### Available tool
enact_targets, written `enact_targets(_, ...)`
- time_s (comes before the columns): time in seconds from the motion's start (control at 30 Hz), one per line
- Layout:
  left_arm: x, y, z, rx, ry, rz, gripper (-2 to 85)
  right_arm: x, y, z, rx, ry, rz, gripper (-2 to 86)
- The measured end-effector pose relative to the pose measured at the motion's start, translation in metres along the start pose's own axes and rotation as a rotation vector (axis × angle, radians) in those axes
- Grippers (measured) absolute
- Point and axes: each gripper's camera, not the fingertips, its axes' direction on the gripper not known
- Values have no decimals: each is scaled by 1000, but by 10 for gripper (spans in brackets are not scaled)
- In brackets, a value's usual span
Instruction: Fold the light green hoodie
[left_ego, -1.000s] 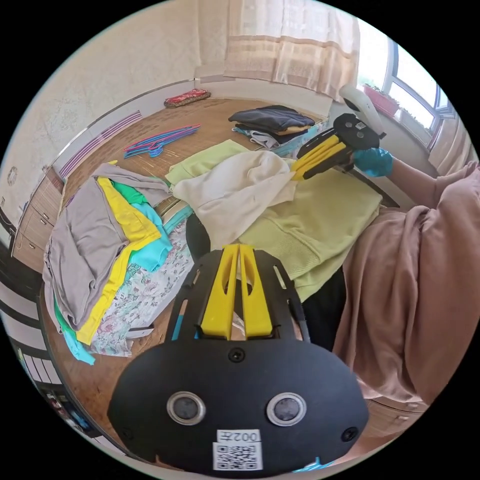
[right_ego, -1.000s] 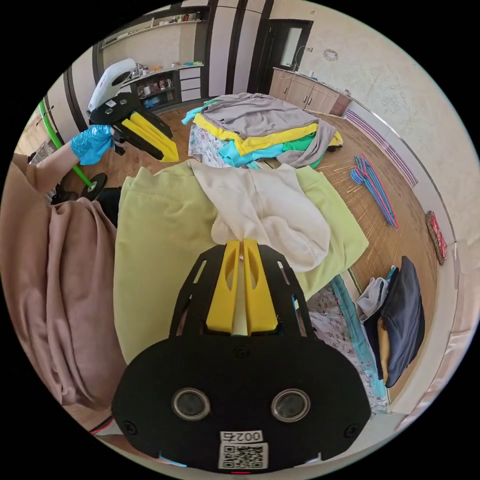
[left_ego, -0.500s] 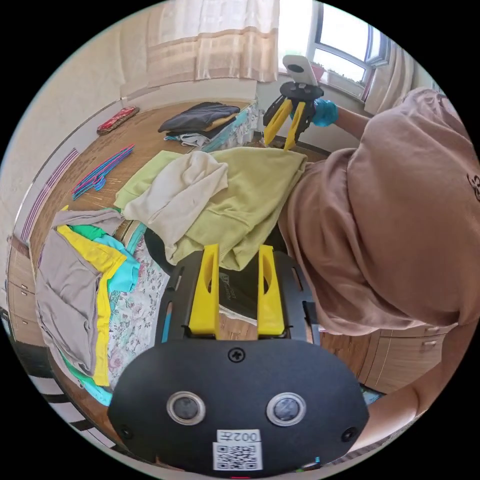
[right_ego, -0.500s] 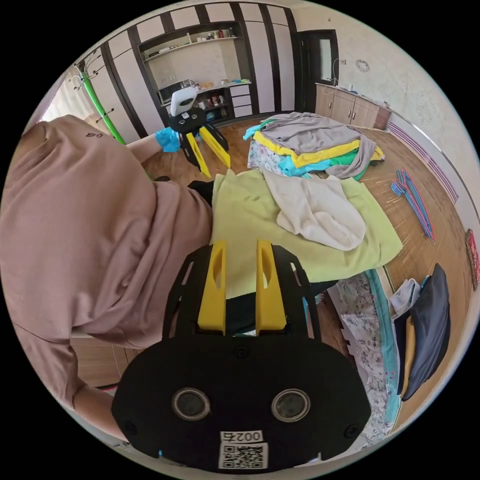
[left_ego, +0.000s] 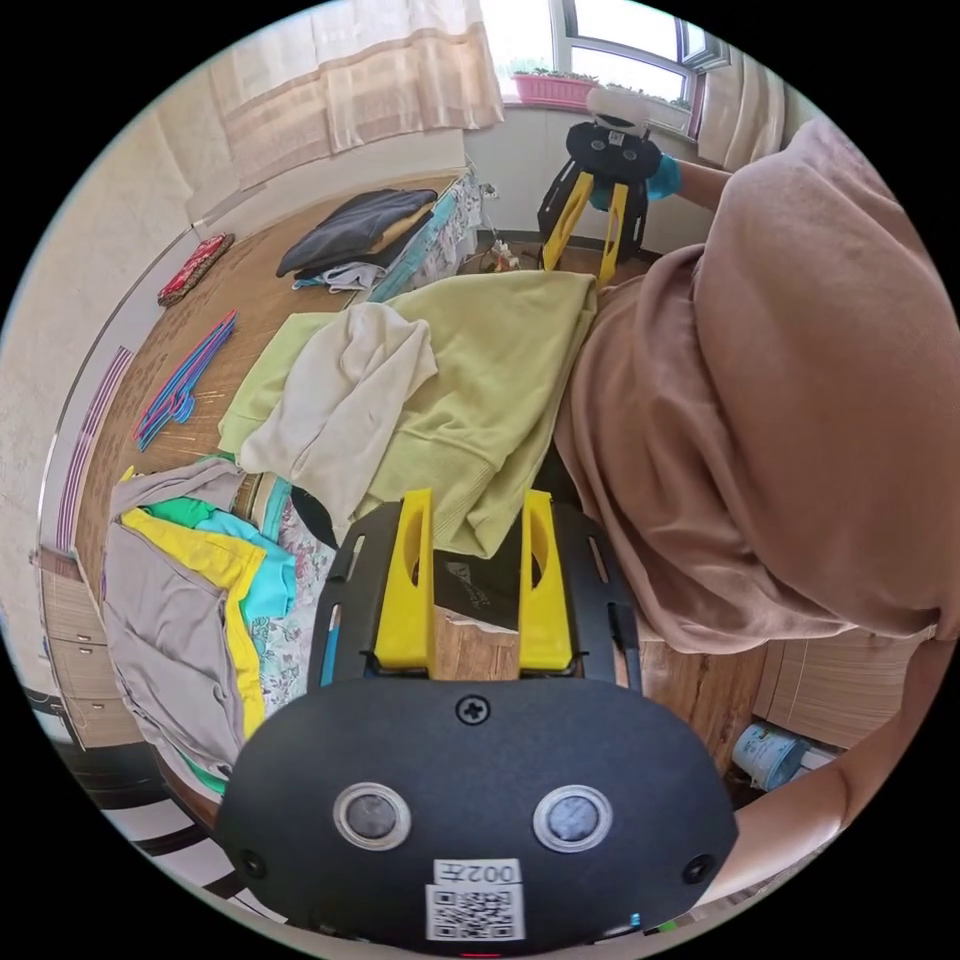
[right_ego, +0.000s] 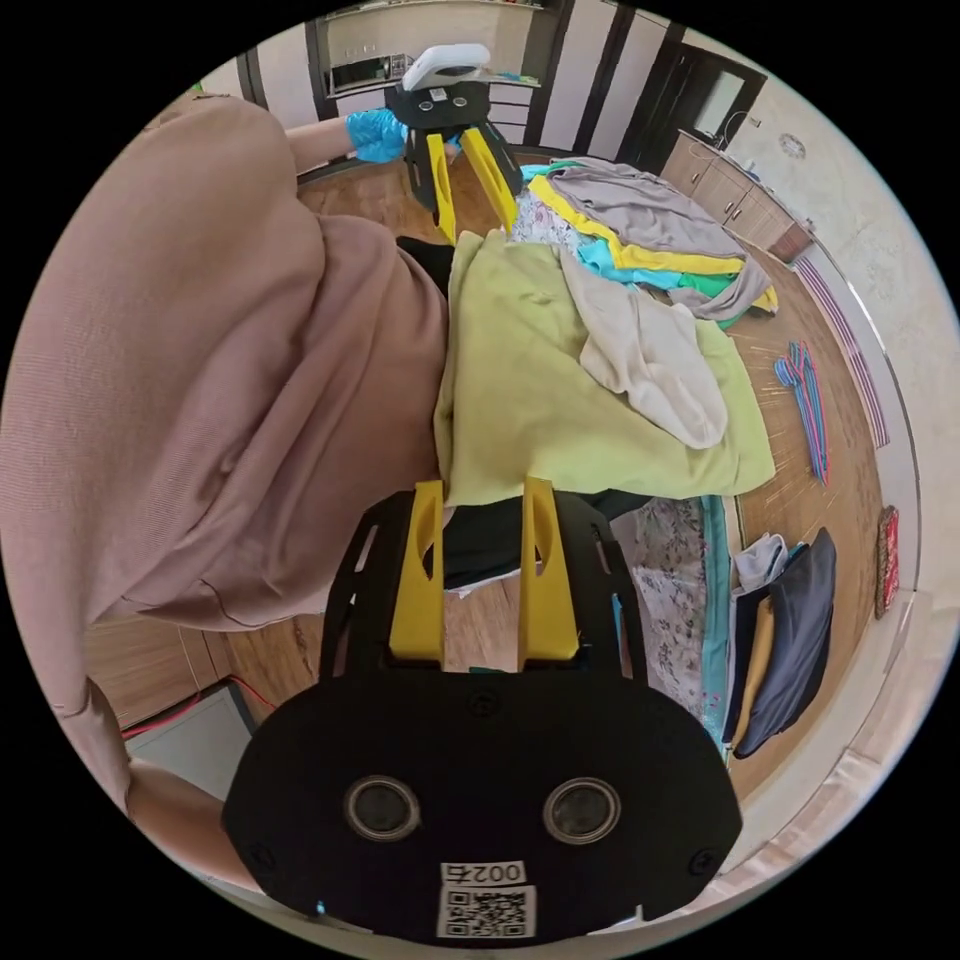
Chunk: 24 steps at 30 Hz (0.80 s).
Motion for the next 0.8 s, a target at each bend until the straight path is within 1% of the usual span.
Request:
enact_targets(0.13, -1, -10, -2, 10, 16, 8, 93, 2, 0, -1, 3, 20, -5, 73)
enact_targets(0.2, -1, -18, -2, 12, 30, 18, 102, 11, 3, -10, 57, 6, 30, 53)
enact_targets(0.3, 0, -29, 2, 1, 37, 33, 116, 29, 6, -24, 135, -26, 90, 48)
enact_targets(0.4, 2, -39, 7, -12, 19, 42, 119, 46, 6, -36, 188, -14, 136, 45)
enact_targets(0.53, 3, -48, 13, -27, -15, 35, 103, 63, 5, -49, 245, 13, 170, 42)
enact_targets(0.63, 0, -52, 13, -17, -35, 13, 74, 74, 6, -56, 268, 45, 207, 39)
enact_targets(0.8, -4, -60, 6, 18, -91, -29, 60, 100, 13, -69, 352, 92, 355, 34)
